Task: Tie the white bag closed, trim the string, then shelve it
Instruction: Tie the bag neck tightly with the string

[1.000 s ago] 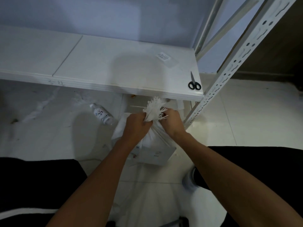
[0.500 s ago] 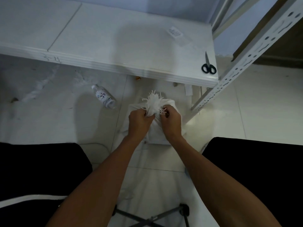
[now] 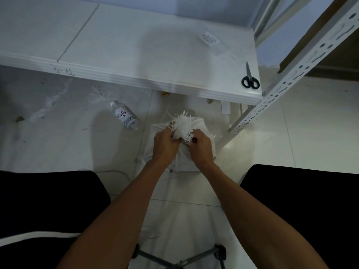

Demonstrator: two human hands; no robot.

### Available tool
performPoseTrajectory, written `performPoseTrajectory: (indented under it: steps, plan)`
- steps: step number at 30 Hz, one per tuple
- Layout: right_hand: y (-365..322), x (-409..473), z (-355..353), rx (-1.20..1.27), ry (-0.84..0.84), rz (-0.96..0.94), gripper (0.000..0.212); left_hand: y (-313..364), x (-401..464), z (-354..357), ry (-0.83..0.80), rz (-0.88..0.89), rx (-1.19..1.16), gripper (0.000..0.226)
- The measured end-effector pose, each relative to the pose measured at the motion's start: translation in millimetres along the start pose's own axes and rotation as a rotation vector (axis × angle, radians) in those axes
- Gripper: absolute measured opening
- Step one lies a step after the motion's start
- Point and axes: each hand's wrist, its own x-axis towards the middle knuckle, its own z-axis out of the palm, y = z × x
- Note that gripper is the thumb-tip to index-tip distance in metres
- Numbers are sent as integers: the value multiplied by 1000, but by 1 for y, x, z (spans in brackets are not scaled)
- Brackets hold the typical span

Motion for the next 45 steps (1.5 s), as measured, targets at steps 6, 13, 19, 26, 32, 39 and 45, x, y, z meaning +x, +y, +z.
performPoseTrajectory:
  steps: [6,13,19,26,32,39,45]
  plan:
    - [2,4,-6,-62,-37,-54,18,-4,10,-10,-210,-2,-39,43]
    - [7,15,-10,-207,-84,-68,16,-21,20,-23,-395,-74,-79,58]
    - [10,21,-8,-218,-167,-79,14,-15,17,-16,-196,142,127,34]
    - [11,22,-8,-234,-197,-102,17,-15,29,-17,-32,379,492,42]
    - [8,19,-12,-208,-234,-73,12,-12,24,-12,-5,223,390,34]
    - [9,23,-12,-283,-256,-59,10,-17,34,-13,-107,300,533,45]
    - [8,23,-9,-241,-242,-49,16,-15,38,-15,-85,290,580,43]
